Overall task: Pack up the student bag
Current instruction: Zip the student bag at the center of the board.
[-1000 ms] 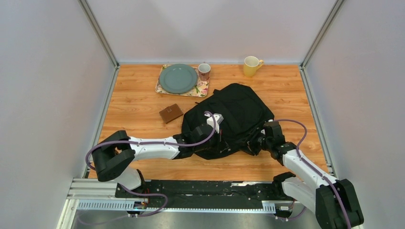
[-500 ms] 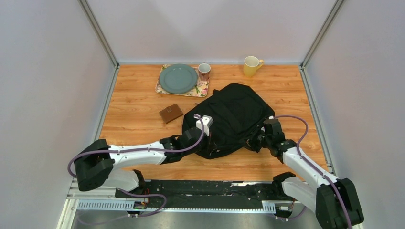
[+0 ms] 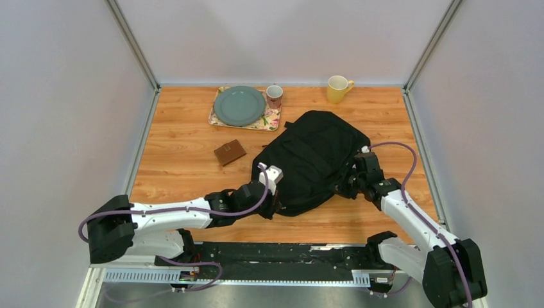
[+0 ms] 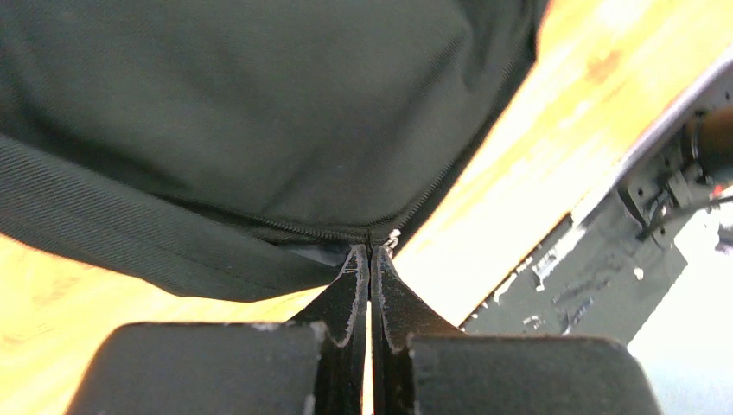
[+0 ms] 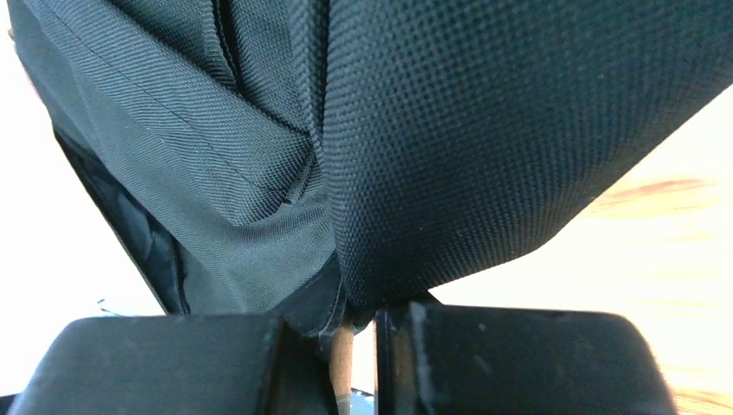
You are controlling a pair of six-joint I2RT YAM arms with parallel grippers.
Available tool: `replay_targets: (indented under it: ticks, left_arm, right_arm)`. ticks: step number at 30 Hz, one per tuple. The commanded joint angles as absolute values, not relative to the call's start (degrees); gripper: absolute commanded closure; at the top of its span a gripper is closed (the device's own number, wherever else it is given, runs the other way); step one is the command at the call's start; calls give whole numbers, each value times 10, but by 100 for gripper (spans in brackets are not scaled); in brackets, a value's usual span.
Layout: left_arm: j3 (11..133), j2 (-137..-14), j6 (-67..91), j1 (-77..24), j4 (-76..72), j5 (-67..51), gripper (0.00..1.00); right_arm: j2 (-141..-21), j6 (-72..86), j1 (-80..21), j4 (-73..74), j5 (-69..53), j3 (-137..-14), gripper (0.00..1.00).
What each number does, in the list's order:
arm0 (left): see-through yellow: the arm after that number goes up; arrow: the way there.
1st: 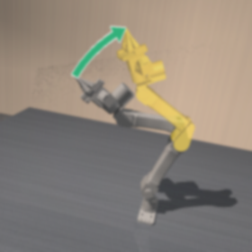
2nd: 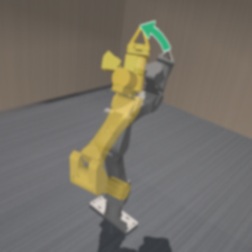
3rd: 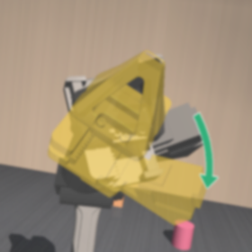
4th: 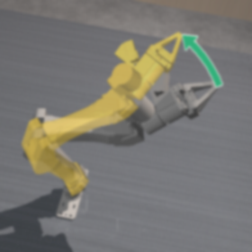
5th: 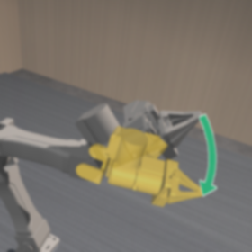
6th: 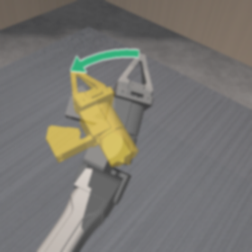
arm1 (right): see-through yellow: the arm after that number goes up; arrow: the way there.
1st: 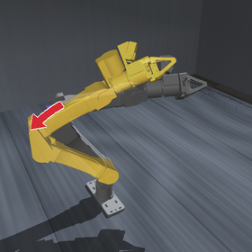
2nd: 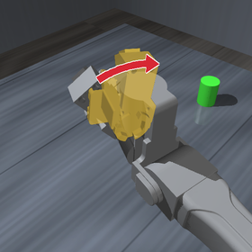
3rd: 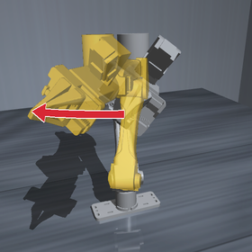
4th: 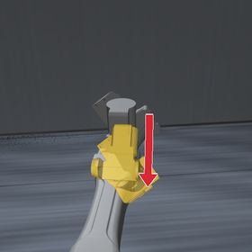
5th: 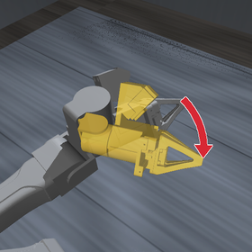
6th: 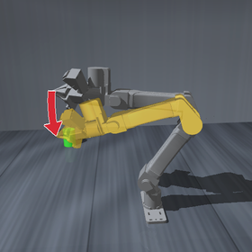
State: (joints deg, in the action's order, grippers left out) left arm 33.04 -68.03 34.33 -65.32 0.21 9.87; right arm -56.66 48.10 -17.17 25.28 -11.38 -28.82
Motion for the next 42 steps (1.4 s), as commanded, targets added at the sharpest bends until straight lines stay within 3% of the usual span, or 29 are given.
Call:
replay_targets:
  ticks: [1,8,12,18,21,22,24,25,28,36,42]
  left_arm:
    - [351,-709,299,-698,4,42,100]
    - [408,-790,263,-761,-4,23,100]
    - [431,-830,267,-776,-46,-44,100]
    - [476,-865,246,-787,-64,-82,100]
    - [500,-884,250,-787,-52,-44,100]
    - [506,-889,250,-787,-34,-34,100]
    - [520,-894,257,-787,-14,-1,100]
    - [521,-893,261,-786,-2,18,100]
    - [499,-875,273,-785,-16,46,100]
    - [468,-834,279,-780,-32,84,100]
    - [470,-830,272,-780,-30,87,100]
  right_arm:
    - [-595,356,-163,273,-37,-361,100]
    - [-671,278,-163,311,-26,-431,100]
    - [-699,247,-165,309,-45,-453,100]
    - [-745,217,-167,323,-57,-490,94]
    - [-773,219,-168,337,-55,-512,74]
    - [-772,223,-168,364,-38,-525,61]
    - [-742,243,-167,384,-18,-522,47]
    - [-719,255,-164,391,-5,-501,32]
    - [-610,313,-163,404,-10,-459,20]
    - [-341,490,-165,376,-193,-268,15]
    - [-277,554,-178,367,-235,-207,15]
